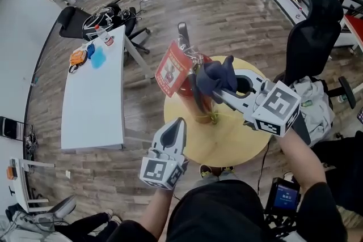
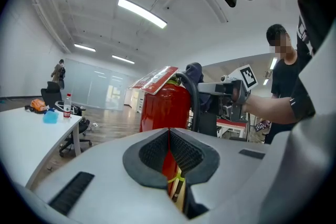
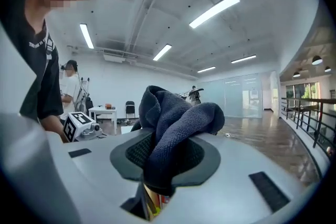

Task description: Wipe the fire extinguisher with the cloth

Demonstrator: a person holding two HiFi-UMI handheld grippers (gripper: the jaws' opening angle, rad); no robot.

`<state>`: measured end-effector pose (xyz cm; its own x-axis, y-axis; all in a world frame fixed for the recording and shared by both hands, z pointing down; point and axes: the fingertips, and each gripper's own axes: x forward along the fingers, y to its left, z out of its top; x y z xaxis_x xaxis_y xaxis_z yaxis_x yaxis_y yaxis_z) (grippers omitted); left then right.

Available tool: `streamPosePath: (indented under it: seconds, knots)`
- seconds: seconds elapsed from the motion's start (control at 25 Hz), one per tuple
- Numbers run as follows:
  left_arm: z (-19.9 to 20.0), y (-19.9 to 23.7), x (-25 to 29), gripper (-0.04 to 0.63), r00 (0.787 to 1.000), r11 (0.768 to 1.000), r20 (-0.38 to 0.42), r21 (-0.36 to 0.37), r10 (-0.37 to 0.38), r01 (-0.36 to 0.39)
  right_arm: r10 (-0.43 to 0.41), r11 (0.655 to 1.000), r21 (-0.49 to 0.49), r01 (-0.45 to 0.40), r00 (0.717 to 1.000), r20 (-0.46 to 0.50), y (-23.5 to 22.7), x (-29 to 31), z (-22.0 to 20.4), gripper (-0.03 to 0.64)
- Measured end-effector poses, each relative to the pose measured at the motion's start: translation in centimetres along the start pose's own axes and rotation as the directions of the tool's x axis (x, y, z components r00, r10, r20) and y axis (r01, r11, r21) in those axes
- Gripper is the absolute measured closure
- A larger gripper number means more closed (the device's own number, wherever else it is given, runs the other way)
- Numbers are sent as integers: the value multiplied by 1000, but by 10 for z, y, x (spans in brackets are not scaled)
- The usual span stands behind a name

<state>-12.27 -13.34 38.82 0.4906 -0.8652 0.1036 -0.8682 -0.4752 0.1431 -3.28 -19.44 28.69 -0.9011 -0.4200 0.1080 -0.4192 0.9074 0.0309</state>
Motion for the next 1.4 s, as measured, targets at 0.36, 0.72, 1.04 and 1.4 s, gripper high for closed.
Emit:
streamPosePath:
  seconds: [0.36,0.72,1.04,1.4]
  knots:
    - [4,8,-8,571,999,999,-5,-4,47,-47,7,994,112,5,995,-100,1,3,-100,522]
    - [-3,-1,-7,571,999,999,-27,6,36,-36,43,963,264,59,930,-366,-5,11,-236,522]
    - [1,-6,0,571,999,1000,-22,4,29,-29,42,999,-20,-46,984,-173,5,0,-66,522]
    - [7,-6,4,571,1000,1000,-7,10,25,-25,31,995,-96,-40,995,-95,13,11,10,523]
